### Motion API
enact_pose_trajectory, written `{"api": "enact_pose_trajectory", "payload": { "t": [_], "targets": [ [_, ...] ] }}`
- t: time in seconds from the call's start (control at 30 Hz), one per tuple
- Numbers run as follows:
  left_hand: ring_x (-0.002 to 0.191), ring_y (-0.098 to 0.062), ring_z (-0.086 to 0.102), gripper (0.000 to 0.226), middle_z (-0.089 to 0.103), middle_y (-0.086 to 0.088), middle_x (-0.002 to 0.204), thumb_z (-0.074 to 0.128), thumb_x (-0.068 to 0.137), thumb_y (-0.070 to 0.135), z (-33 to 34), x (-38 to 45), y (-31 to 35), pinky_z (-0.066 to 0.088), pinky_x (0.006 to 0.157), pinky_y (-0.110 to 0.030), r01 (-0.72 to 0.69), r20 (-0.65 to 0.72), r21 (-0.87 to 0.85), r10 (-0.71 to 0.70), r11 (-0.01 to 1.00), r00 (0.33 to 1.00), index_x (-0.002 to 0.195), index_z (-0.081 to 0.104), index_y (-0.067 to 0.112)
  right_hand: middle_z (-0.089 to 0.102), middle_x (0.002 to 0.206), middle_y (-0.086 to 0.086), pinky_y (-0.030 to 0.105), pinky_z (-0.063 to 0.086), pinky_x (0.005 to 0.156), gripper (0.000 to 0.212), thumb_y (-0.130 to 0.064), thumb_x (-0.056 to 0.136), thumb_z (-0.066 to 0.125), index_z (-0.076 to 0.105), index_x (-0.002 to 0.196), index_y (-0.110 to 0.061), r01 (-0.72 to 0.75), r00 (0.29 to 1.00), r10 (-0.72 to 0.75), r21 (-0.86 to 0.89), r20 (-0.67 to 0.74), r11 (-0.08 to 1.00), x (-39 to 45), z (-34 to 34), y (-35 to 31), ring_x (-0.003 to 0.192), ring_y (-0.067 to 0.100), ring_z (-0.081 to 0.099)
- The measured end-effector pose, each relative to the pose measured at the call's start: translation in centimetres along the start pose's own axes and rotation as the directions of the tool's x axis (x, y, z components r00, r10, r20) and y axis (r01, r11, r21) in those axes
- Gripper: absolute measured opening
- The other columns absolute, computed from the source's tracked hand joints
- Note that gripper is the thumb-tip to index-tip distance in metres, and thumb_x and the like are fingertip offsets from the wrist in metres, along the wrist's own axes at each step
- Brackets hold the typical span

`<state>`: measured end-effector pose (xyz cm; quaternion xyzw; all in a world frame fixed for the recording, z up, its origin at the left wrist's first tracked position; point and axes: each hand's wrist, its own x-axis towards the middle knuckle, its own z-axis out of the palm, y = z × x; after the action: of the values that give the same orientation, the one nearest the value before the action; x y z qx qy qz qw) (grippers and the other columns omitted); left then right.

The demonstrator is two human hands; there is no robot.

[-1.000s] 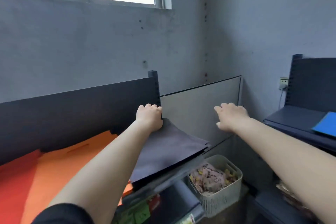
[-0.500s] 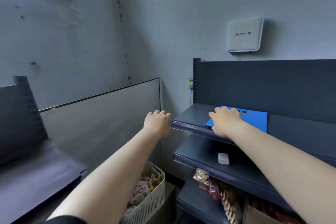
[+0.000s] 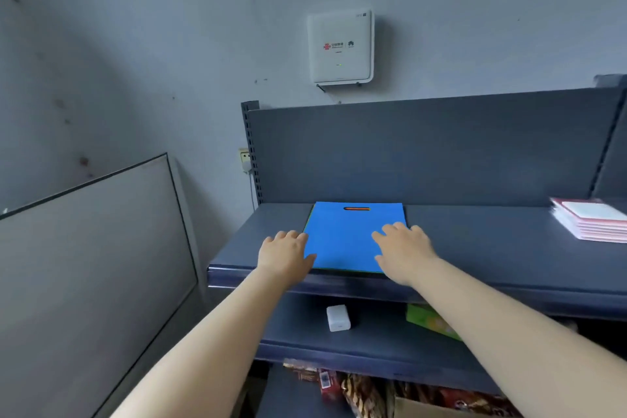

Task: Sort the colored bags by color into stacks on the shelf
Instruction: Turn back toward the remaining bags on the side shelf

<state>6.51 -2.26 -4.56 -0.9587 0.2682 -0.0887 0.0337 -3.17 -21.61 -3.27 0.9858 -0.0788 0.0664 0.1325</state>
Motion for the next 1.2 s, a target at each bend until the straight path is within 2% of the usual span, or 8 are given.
{"api": "enact_pose_trajectory", "payload": {
  "t": [0.23,0.37,0.43,0.5,0.6,0.7,0.93,1.2],
  "targets": [
    [0.128,-0.023,0.04,0.049,0.045,0.0,0.139,0.033,0.098,0.049,4.3,6.3,0.3,0.03,0.102,-0.036,-0.106,0.147,-0.072,0.116,0.992,0.982,0.138,0.041,0.02,0.049,0.127,0.005,0.035,0.036,0.094,0.035,-0.035,0.101,0.035,0.048,0.125,-0.014,-0.189,0.967,0.176,0.06,0.183,0.98,3.1,4.5,1.9,0.116,0.024,0.046],
    [0.126,-0.023,0.041,0.048,0.047,0.001,0.137,0.036,0.097,0.048,6.2,7.9,0.2,0.032,0.102,-0.034,-0.123,0.156,-0.16,0.148,0.979,0.977,0.135,0.044,0.02,0.05,0.125,0.006,0.032,0.04,0.085,0.035,-0.034,0.101,0.036,0.053,0.121,-0.011,-0.355,0.912,0.306,0.148,0.274,0.923,4.2,6.0,2.7,0.113,0.024,0.048],
    [0.126,-0.022,0.04,0.048,0.047,0.002,0.138,0.038,0.097,0.048,6.7,8.5,0.2,0.033,0.102,-0.033,-0.129,0.128,-0.206,0.157,0.97,0.979,0.135,0.045,0.019,0.051,0.115,0.006,0.029,0.041,0.074,0.027,-0.032,0.1,0.04,0.056,0.101,-0.011,-0.448,0.877,0.38,0.21,0.294,0.869,4.8,6.5,2.9,0.099,0.022,0.051],
    [0.126,-0.022,0.04,0.048,0.047,0.002,0.137,0.04,0.096,0.047,7.2,8.8,0.1,0.034,0.102,-0.033,-0.14,0.101,-0.239,0.169,0.961,0.98,0.135,0.045,0.02,0.05,0.091,0.003,0.026,0.038,0.058,0.028,-0.027,0.098,0.047,0.045,0.074,-0.011,-0.546,0.832,0.468,0.294,0.298,0.784,5.3,6.8,3.1,0.074,0.018,0.047],
    [0.129,-0.021,0.037,0.048,0.044,0.005,0.142,0.041,0.096,0.047,7.5,9.1,0.1,0.033,0.105,-0.034,-0.153,0.082,-0.271,0.182,0.95,0.98,0.138,0.043,0.023,0.041,0.067,0.0,0.025,0.027,0.044,0.039,-0.022,0.092,0.059,0.033,0.066,-0.012,-0.65,0.758,0.567,0.439,0.321,0.621,5.8,7.0,3.7,0.053,0.014,0.036],
    [0.132,-0.02,0.034,0.048,0.041,0.009,0.145,0.041,0.096,0.048,7.7,9.3,0.1,0.03,0.105,-0.034,-0.165,0.075,-0.285,0.193,0.944,0.978,0.139,0.043,0.026,0.031,0.057,0.001,0.025,0.021,0.041,0.049,-0.014,0.087,0.067,0.026,0.06,-0.013,-0.665,0.728,0.612,0.532,0.308,0.524,6.3,6.5,4.1,0.048,0.015,0.029],
    [0.133,-0.02,0.034,0.048,0.042,0.007,0.146,0.038,0.098,0.048,7.8,9.5,-0.7,0.03,0.106,-0.034,-0.127,0.073,-0.321,0.159,0.938,0.985,0.139,0.044,0.025,0.034,0.051,0.004,0.026,0.023,0.042,0.051,-0.017,0.089,0.065,0.03,0.053,-0.011,-0.621,0.748,0.624,0.573,0.229,0.534,6.6,6.4,5.3,0.048,0.019,0.036],
    [0.115,-0.026,0.046,0.058,0.054,-0.006,0.119,0.051,0.087,0.062,7.6,9.3,-2.3,0.04,0.088,-0.033,0.088,0.065,-0.258,-0.073,0.962,0.995,0.118,0.057,0.013,0.048,0.078,0.011,0.03,0.032,0.056,0.024,-0.007,0.095,0.051,0.041,0.074,-0.005,-0.517,0.733,0.679,0.689,0.049,0.508,5.0,6.6,6.9,0.066,0.026,0.04]
  ]
}}
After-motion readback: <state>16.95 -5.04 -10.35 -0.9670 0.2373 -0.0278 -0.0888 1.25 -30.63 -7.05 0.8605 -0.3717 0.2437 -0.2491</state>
